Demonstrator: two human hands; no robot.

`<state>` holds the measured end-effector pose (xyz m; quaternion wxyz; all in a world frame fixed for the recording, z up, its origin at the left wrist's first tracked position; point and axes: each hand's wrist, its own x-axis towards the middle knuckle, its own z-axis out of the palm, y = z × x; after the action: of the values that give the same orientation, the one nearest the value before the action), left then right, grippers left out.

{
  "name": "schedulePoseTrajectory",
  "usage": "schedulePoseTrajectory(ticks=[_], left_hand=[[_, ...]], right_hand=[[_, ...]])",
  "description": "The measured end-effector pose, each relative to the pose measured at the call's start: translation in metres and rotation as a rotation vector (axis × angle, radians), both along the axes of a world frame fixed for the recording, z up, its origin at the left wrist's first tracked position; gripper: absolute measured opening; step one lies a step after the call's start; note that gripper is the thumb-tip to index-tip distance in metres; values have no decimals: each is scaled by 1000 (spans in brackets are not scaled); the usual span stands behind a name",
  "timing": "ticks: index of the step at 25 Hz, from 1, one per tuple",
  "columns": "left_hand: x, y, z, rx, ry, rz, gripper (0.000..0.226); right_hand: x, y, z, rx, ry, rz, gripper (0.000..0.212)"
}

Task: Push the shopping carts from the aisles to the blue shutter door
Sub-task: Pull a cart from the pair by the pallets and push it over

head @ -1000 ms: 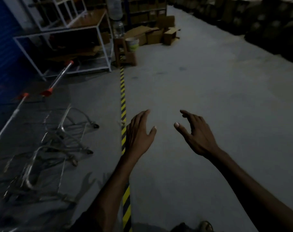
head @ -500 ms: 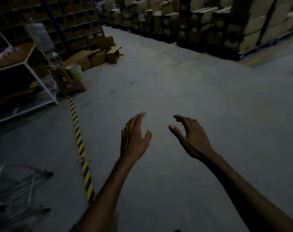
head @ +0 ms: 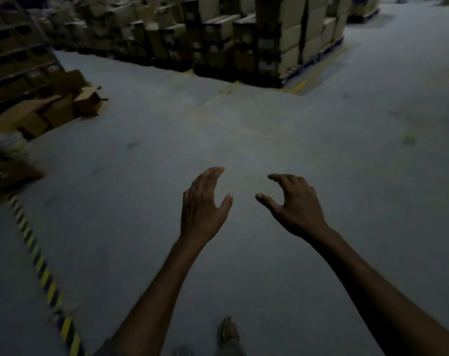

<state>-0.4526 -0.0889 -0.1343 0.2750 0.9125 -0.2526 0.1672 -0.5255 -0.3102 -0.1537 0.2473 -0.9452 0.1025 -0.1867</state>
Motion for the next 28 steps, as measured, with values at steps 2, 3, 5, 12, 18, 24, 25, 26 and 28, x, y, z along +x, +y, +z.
schedulePoseTrajectory(ticks=[2, 3, 5, 12, 18, 24, 25, 26, 28], left_hand=[[37, -20, -5, -22, -5, -63, 56], [56, -31, -8, -45, -4, -81, 53], [96, -53, -12, -88, 15, -127, 50], [224, -121, -6, -115, 46, -318, 48], [287, -200, -4, -138, 75, -457, 48], [332, -314, -12, -62, 7, -599, 62], [340, -334, -12, -53, 0, -616, 65], [349, -358, -11, -48, 0, -628, 67], [367, -403, -8, -48, 9, -636, 69]], right_hand=[[16, -20, -5, 9, 2, -47, 62], [25, -30, -6, -3, 0, -66, 62], [48, -48, -5, -34, 3, -117, 61], [138, -87, 10, -59, -12, -303, 59], [176, -139, 15, -8, -22, -442, 59], [213, -239, 4, -2, -14, -550, 59], [221, -259, 3, 2, -17, -554, 59], [231, -283, 2, 11, -16, -554, 59], [249, -328, 3, 40, -10, -544, 61]])
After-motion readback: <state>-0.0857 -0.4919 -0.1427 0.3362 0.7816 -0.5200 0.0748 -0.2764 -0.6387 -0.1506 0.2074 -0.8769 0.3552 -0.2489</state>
